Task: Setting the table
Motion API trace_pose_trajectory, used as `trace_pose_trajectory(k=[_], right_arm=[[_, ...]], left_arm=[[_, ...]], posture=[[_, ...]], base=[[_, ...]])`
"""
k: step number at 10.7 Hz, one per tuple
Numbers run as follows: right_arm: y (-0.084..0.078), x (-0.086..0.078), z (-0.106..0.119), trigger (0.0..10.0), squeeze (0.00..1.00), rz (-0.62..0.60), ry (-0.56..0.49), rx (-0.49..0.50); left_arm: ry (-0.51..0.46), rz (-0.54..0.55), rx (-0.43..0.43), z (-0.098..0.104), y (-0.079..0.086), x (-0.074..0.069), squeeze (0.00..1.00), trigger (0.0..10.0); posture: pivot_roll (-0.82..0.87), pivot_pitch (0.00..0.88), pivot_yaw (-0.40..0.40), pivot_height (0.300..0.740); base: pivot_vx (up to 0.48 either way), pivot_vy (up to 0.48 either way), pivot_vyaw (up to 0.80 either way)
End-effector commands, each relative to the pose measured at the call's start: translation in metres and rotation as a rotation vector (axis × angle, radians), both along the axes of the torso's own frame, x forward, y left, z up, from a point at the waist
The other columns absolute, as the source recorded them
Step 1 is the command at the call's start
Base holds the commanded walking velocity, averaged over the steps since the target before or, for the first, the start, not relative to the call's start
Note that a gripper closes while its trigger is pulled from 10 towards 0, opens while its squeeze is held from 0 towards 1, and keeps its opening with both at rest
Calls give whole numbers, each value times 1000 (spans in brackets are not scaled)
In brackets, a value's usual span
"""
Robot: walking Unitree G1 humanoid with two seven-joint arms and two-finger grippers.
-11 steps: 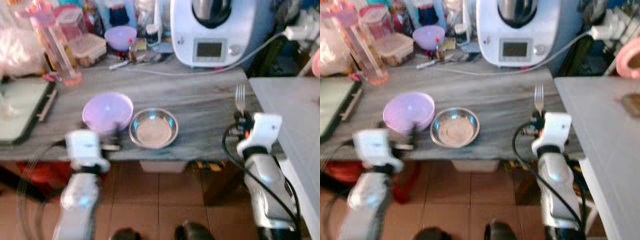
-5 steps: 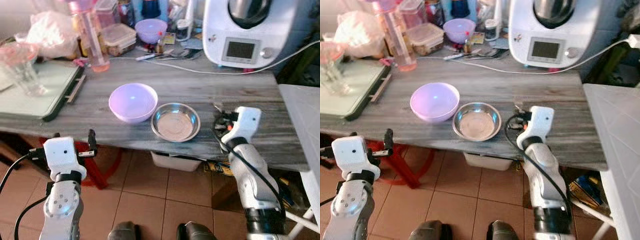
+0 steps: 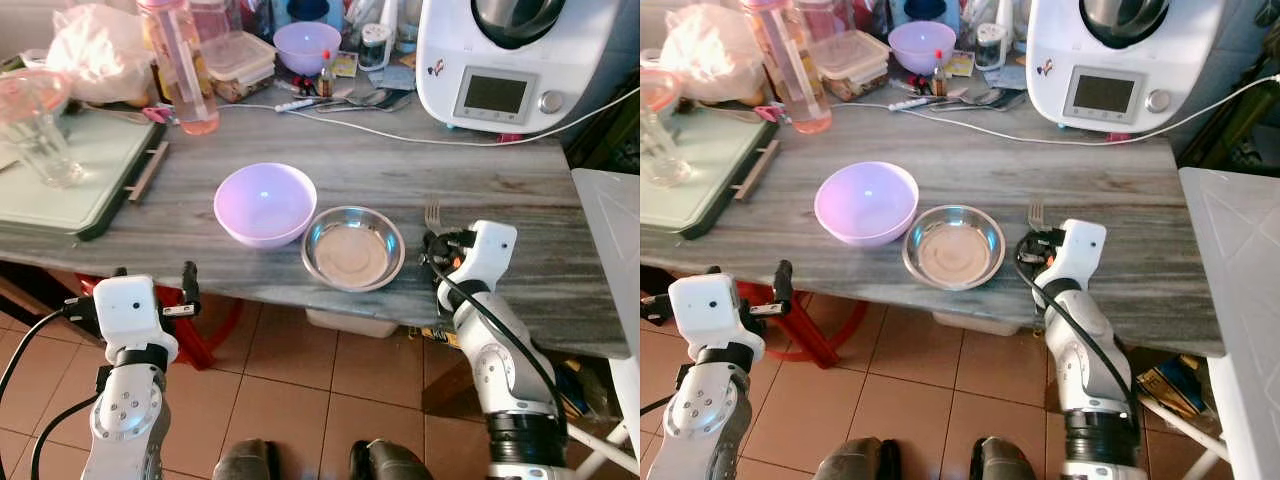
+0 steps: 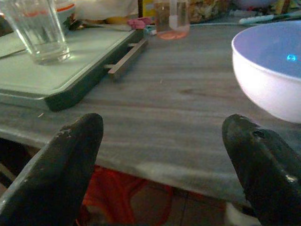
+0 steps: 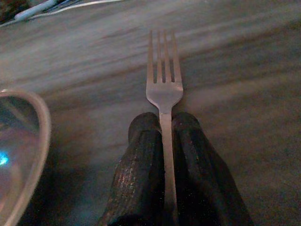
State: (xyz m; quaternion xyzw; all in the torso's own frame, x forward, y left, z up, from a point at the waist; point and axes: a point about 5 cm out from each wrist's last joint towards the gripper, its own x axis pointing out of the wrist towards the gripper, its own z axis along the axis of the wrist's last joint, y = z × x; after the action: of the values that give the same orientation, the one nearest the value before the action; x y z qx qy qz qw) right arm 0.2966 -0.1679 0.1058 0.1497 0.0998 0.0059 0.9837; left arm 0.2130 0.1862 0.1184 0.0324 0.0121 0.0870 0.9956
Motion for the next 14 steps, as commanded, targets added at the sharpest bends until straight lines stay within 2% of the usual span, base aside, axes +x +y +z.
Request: trace_pose_trajectory(k=[1,3,6,7,8,9,10,11,14], right_arm=[[1,-1,-5,0,0,-14,35,23],[14,0,-6,0,0,-1,52,47],[19,0,-8,0,0,-18,77,44],[19,-2,-10,1294,0,-23,82,40],[20,-1,-10,824,0,-25,83,39],[23,1,-9,2118,0,-27,85,43],[27,2,-9,4667,0,-23,90,51],[29,1,-9,10000,0,-18,94,48],[39,-1,-7,10000,0,7,92,58]], left_arm=[[-8,-3,4,4,0,0,0,10000],[-3,-2,-5,3,-2,-1,0,10000],[-1,-9,-8,4,-4,0,0,10000],[-2,-12,-10,5,-4,1,0,10000],[-2,-15,-11,4,-5,2,0,10000],[-2,-20,-12,4,-7,3,0,10000],[-2,-23,-14,4,-8,3,0,10000],[-2,-26,-15,4,-8,3,0,10000],[2,-39,-22,3,-11,3,0,10000]], posture=[[113,159,22,740],[115,159,19,740],[119,161,19,740],[114,161,20,740],[110,160,21,740],[110,160,21,740],[112,160,20,740],[112,158,19,740],[106,154,19,740]], base=[[0,0,0],[0,0,0],[0,0,0],[0,0,0],[0,0,0],[0,0,0],[0,0,0],[0,0,0],[0,0,0]])
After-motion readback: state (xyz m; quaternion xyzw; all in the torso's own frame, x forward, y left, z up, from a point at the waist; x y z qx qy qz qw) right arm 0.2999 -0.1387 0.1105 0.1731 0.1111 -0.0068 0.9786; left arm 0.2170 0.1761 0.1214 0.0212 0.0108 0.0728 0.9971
